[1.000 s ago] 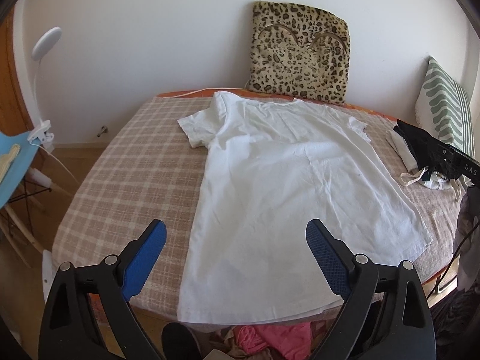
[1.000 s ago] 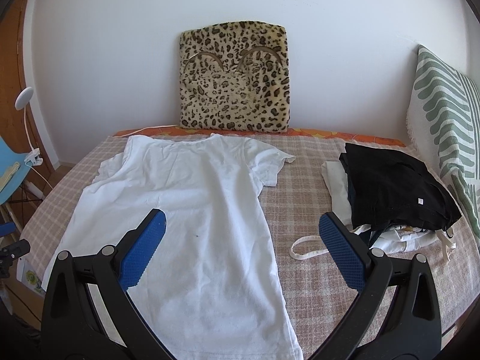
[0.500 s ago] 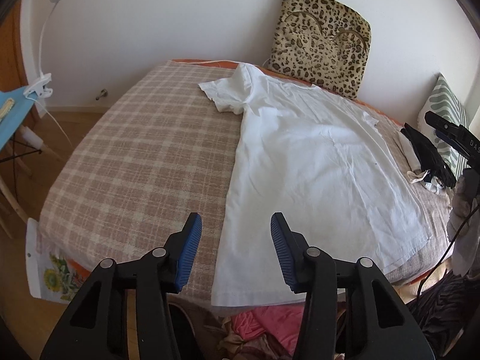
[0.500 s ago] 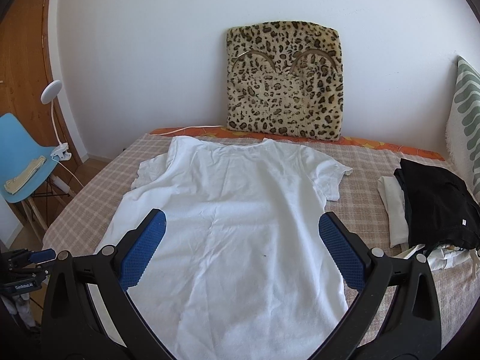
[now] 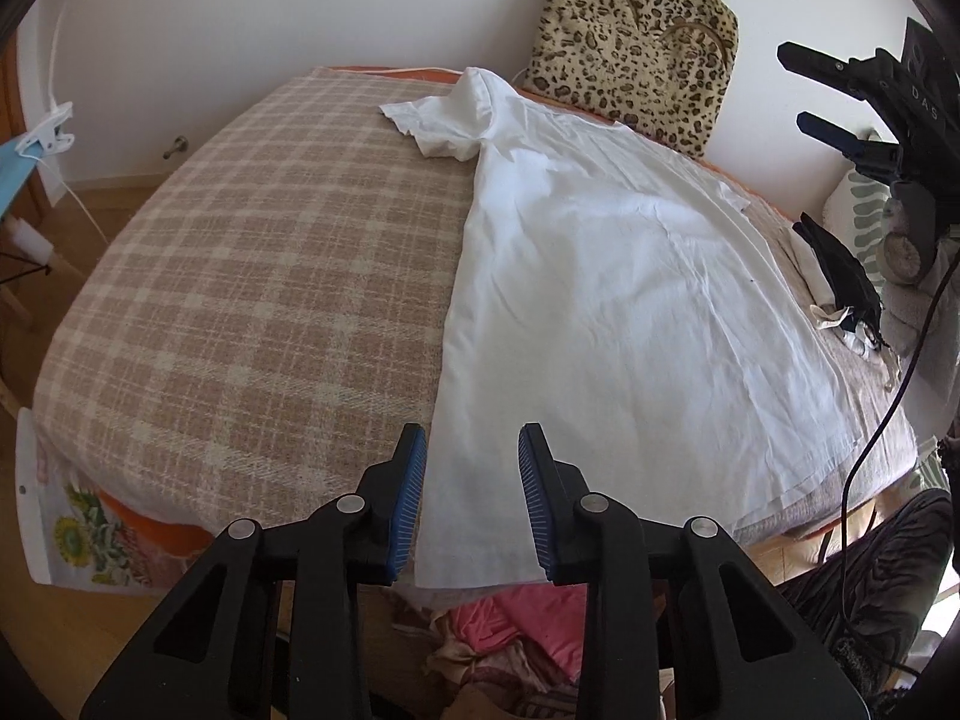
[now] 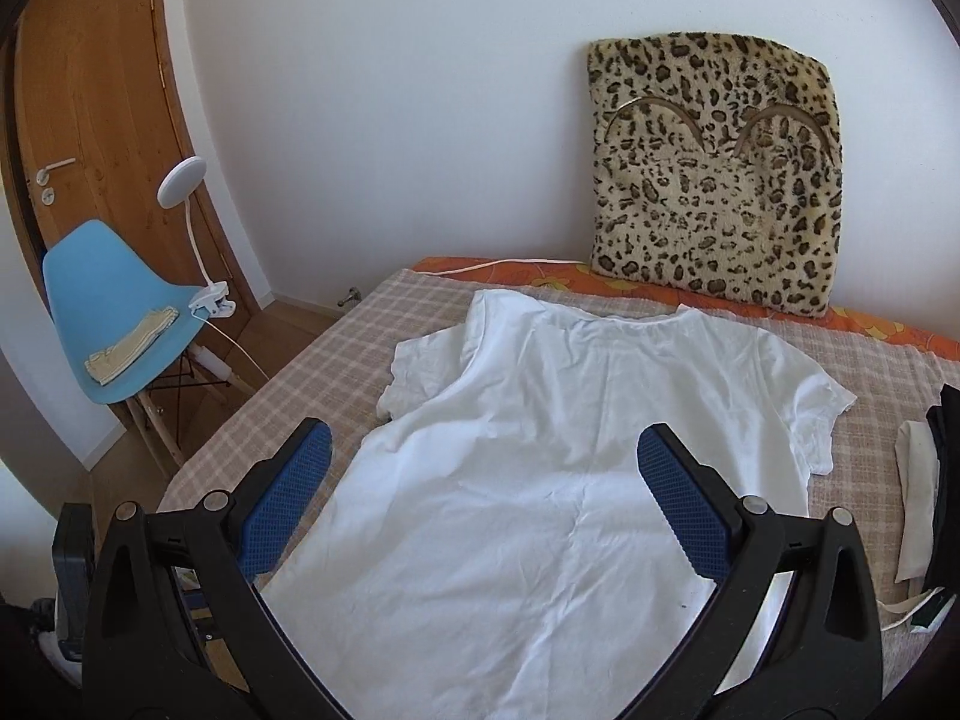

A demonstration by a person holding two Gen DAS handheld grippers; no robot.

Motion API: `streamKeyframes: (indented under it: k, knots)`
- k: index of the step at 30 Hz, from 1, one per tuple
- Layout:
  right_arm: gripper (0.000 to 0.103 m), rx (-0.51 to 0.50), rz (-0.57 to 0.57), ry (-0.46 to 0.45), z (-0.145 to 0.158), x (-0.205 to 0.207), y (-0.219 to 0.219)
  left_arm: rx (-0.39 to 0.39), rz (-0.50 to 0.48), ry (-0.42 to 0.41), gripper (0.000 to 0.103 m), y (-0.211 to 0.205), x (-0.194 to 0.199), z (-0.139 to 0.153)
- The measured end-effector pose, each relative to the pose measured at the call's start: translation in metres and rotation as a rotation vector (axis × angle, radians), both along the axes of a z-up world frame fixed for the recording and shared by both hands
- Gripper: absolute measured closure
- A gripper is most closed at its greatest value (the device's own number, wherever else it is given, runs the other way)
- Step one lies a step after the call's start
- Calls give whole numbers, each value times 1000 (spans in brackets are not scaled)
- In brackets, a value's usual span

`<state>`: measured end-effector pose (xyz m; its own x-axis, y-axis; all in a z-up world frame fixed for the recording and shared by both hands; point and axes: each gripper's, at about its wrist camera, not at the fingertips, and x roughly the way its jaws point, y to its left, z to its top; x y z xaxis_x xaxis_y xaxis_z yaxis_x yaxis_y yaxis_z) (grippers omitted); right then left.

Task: Fold small clothes
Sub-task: 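Move the left tool to the shirt hem while the right tool reaches the shoulder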

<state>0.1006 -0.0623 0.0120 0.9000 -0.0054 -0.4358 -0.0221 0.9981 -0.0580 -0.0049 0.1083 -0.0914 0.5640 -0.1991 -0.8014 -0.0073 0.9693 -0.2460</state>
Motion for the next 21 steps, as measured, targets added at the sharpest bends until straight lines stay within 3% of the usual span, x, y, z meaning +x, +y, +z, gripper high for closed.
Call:
streamKeyframes:
  k: [3, 10, 14, 18, 21]
  knots:
    - [0, -23, 29, 67, 5, 46, 17, -44, -5, 34, 73, 1, 1, -10]
    - [0, -50, 126, 202, 1, 136, 59, 5, 8, 48, 73, 4, 3, -17]
    - [10, -25, 133, 277, -9, 188, 75, 29, 12, 47, 73, 3, 4, -19]
    - [25, -6, 116, 389, -38, 240, 88, 80, 3, 39, 73, -2, 4, -20]
    - [29, -13, 85, 453, -65, 274, 95, 81, 4, 41, 73, -3, 3, -20]
